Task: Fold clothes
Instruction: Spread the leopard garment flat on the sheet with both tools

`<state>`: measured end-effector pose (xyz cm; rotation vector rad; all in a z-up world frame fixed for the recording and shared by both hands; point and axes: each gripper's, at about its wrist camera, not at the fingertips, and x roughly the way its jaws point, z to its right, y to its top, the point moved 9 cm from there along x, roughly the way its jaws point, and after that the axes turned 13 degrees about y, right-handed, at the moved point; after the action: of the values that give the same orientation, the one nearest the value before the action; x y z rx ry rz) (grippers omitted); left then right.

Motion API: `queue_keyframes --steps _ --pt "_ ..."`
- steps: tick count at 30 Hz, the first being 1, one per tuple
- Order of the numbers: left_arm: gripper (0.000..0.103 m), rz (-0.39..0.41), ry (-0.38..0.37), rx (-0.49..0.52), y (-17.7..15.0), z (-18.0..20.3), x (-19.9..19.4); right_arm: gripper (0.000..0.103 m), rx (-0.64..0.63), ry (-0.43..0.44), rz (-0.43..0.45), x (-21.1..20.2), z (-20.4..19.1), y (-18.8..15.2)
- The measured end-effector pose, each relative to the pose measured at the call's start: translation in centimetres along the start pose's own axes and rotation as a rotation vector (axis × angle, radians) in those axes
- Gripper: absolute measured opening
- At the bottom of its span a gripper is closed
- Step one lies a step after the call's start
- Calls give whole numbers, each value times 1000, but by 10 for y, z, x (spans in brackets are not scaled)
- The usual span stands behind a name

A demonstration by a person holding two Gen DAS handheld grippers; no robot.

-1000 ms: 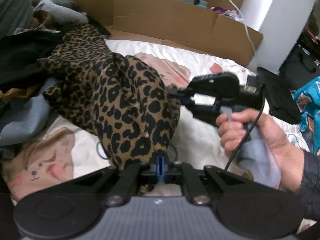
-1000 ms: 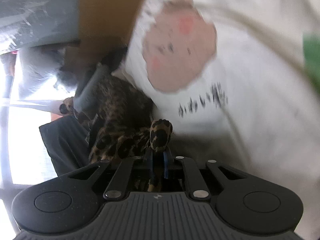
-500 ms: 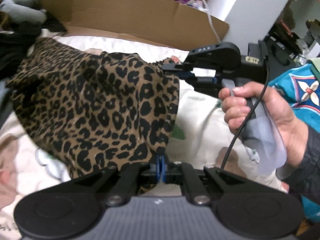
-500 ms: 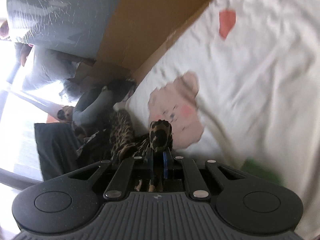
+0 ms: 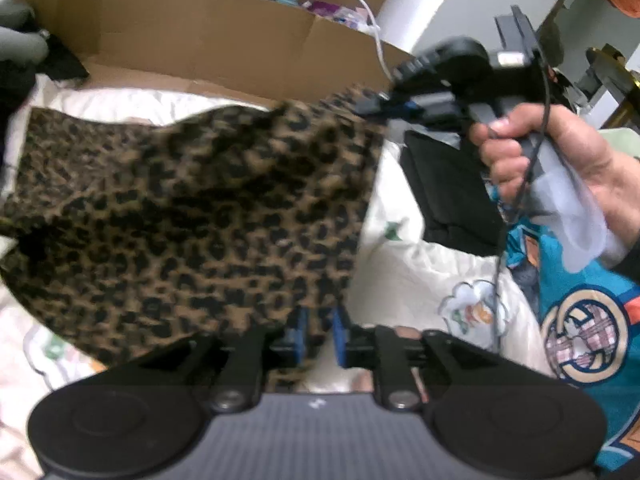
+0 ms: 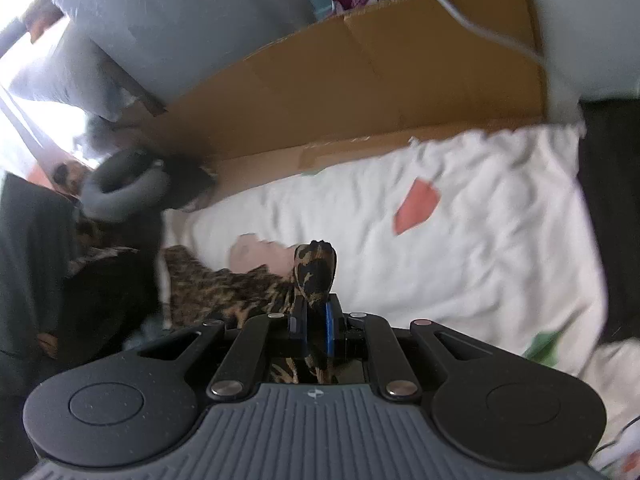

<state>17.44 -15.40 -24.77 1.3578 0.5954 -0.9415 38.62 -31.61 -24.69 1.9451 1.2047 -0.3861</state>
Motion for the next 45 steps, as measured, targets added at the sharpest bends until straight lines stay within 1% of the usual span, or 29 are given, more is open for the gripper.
queue_keyframes --steps 1,2,4,6,7,9,10,11,12,13,17,19,21,26,28,30,31,32,33,34,35,37,39,41,43,45 --pt "44 12 24 -5 2 -12 0 7 -1 -15 2 1 7 2" --pt "47 26 53 -8 3 -25 2 7 -2 -30 4 2 14 3" --pt "47 42 126 -10 5 -57 12 7 -4 -59 7 3 27 7" --pt "48 37 215 -23 8 -92 25 7 -6 -89 11 5 41 10" --pt "49 40 249 -26 10 -107 30 7 -7 -104 12 5 48 12" --pt "64 55 317 -12 14 -135 38 7 -9 -134 16 7 62 15" --pt "67 76 352 -2 16 -147 39 7 8 -141 27 8 71 14" --pt "73 96 376 6 19 -157 39 7 24 -149 35 10 80 13" --pt "76 109 395 15 22 -167 40 7 35 -159 38 11 87 12" --pt "76 113 413 18 25 -176 43 7 41 -169 38 13 93 10" --pt "78 122 452 -12 33 -209 61 7 42 -181 48 16 101 9" --pt "83 137 460 -17 31 -220 70 7 36 -185 53 18 100 9" --pt "84 148 463 -22 26 -228 84 7 30 -191 60 20 101 10" --pt "83 126 446 -17 16 -226 113 7 46 -197 70 24 105 7" --pt "81 113 431 -23 12 -225 120 7 49 -194 74 26 107 5" --pt "68 93 409 -37 6 -225 127 7 60 -184 80 28 110 3" --pt "63 79 398 -48 4 -226 130 8 70 -173 85 29 113 1" --pt "47 67 390 -60 1 -227 132 8 81 -162 90 30 115 0" --pt "24 53 384 -76 -2 -229 134 8 91 -152 94 31 117 -2" --pt "14 36 375 -95 -4 -231 136 8 97 -152 97 33 120 -5" --pt "8 22 360 -112 -7 -231 135 8 102 -154 98 35 123 -7" --pt "4 11 345 -136 -10 -230 132 8 112 -154 105 37 127 -10" --pt "3 -7 337 -147 -13 -227 125 8 123 -154 111 39 130 -12" --pt "3 -34 312 -166 -18 -221 116 8 130 -154 117 40 131 -14" --pt "2 -50 293 -160 -24 -212 106 8 131 -152 119 39 131 -13" --pt "2 -61 275 -131 -30 -200 95 8 128 -150 119 38 129 -12"
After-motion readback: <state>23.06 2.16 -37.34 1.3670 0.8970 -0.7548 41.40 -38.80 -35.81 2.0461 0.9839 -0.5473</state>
